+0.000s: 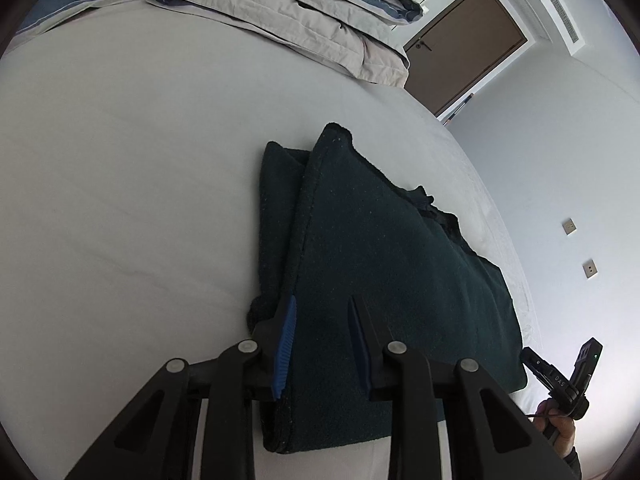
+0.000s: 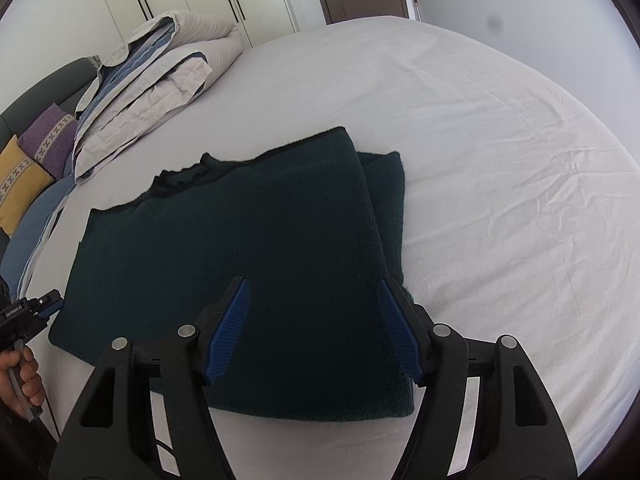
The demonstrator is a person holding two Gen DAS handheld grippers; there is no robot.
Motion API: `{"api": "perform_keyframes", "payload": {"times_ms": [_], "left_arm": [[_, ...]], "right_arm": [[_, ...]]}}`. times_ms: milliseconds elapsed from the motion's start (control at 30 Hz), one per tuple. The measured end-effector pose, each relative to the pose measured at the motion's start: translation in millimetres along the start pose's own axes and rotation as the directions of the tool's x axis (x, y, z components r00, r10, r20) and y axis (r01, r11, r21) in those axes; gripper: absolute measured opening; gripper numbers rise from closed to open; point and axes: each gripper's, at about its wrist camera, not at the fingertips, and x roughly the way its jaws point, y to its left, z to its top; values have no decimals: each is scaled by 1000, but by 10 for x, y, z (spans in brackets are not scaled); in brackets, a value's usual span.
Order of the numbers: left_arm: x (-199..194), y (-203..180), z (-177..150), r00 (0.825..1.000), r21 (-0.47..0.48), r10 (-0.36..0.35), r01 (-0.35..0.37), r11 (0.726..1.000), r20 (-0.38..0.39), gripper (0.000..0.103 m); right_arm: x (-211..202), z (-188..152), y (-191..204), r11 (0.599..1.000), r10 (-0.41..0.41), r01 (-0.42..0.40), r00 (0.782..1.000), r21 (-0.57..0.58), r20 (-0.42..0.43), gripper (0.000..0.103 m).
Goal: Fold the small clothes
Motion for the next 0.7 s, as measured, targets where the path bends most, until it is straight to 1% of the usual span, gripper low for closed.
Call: {"api": "perform_keyframes", "payload": {"times_ms": [67,100,233,267,300,367,433,467,533,567,667,700], "left_arm": [[-28,-5,-27,1000,11,12,-12,1000,3,20],[-45,-1,-43,1000,16,18,-18,1000,4,17],[-76,27,-110,999,35,38,-38,999,-3,9],[-69,41,-123,999,37,44,-43,998,-6,7],[-63,56,-135,999,37,46,-46,998,-10,5],[-51,65,-152,999,41,52,-52,998,-9,4],[-45,56,-168,998,55,61,-60,997,-10,4],[-45,55,-176,998,62,65,-64,996,-10,4],[-31,63,-189,997,68,71,-70,995,-12,4],[-23,71,-194,997,68,76,-75,995,-12,4],[-11,89,-203,997,59,78,-77,995,-12,4],[-16,85,-204,997,58,80,-79,995,-11,4]], "right_arm": [[75,-100,23,999,-29,28,999,-28,-21,59],[51,-142,43,998,-42,41,999,-38,-11,58],[-59,-176,31,999,-34,34,999,-3,20,58],[-66,-179,20,999,-38,38,999,0,21,57],[-59,-187,5,999,-41,41,999,0,12,54],[-39,-215,-36,999,-48,48,999,8,-1,49],[-81,-224,-85,998,-44,44,999,32,5,44],[-128,-217,-101,998,-43,42,999,44,21,42],[-243,-225,-129,998,-30,25,997,66,71,41],[-266,-222,-144,997,-31,25,997,74,71,41],[-107,-291,-251,996,-16,16,1000,92,-3,39],[-91,-313,-271,996,-22,21,1000,87,4,32]]}}
